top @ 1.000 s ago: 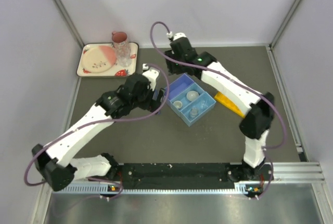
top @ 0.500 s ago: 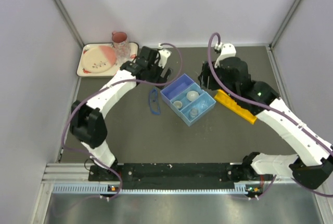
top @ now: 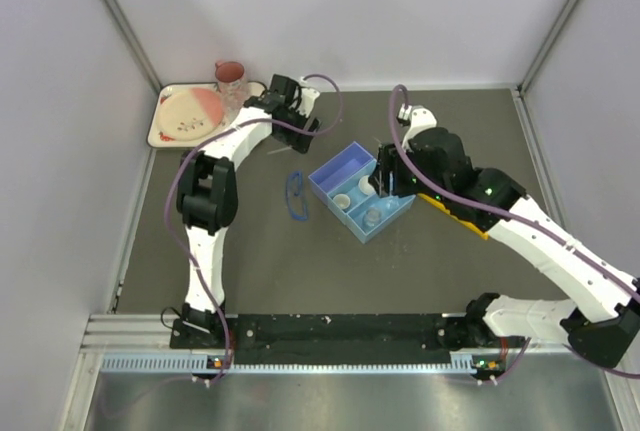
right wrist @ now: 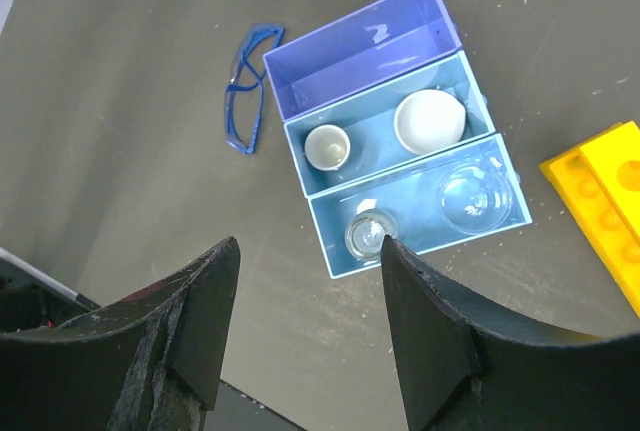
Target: Organize the chemistry lab equipment
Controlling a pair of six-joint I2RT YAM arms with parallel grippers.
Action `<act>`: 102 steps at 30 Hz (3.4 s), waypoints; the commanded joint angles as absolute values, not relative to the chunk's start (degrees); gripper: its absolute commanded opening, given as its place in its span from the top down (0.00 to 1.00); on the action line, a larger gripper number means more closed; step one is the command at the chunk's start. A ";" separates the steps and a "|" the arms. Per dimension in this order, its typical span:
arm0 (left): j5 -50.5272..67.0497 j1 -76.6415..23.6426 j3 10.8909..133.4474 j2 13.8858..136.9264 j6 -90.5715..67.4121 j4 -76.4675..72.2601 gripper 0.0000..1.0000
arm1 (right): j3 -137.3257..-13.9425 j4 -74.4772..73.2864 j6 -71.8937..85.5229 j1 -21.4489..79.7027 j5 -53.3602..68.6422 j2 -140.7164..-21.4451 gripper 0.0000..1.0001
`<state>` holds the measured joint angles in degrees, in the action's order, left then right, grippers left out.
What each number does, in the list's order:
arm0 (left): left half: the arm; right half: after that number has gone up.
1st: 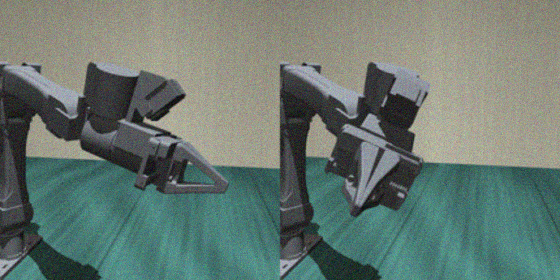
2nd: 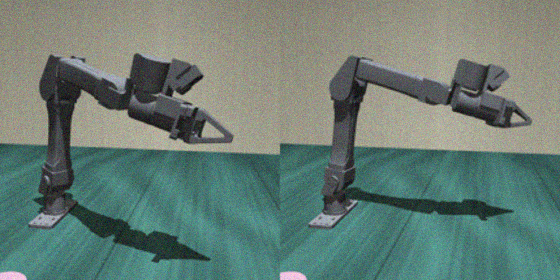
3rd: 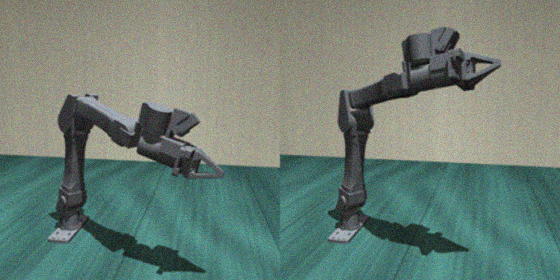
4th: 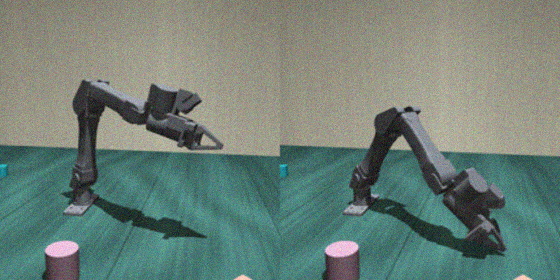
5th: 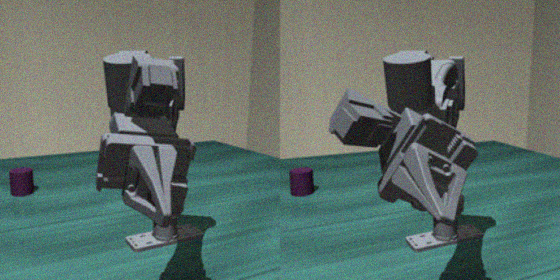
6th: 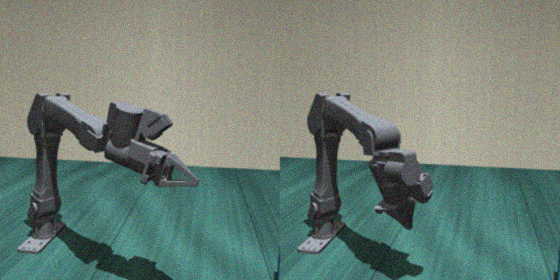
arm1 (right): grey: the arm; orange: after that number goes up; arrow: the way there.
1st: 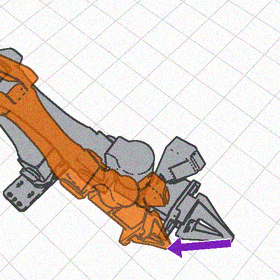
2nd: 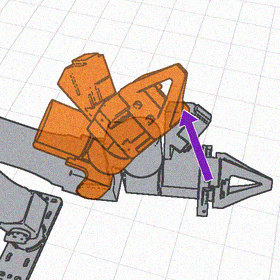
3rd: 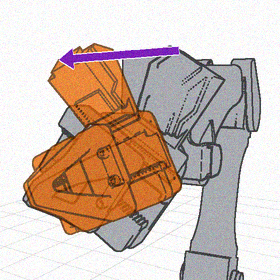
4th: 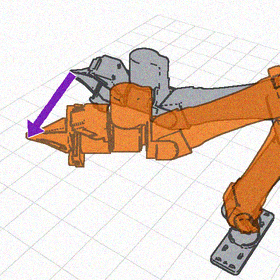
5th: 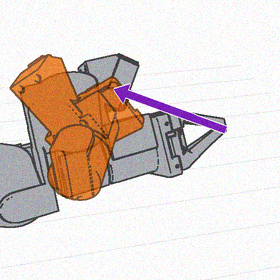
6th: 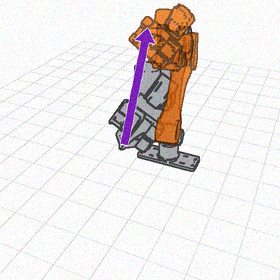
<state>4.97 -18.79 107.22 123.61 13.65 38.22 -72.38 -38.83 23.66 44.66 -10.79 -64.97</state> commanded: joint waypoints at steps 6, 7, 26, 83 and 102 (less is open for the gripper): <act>6.94 -15.82 115.75 129.11 16.00 39.73 0.16 | -73.56 -36.21 23.29 45.97 -8.53 -67.23 0.41; 7.03 -15.56 115.66 129.46 16.08 39.73 0.16 | -73.74 -36.04 23.12 45.97 -8.35 -67.85 0.41; 10.37 -13.71 113.29 134.03 15.56 40.43 0.38 | -74.88 -34.81 22.85 46.05 -7.38 -70.75 0.41; 7.74 -13.89 111.62 134.03 11.52 45.97 0.72 | -73.48 -34.37 23.55 46.05 -5.18 -66.36 0.41; 8.35 -13.89 110.48 130.79 11.16 45.62 1.00 | -73.04 -34.37 23.99 46.05 -4.83 -65.92 0.41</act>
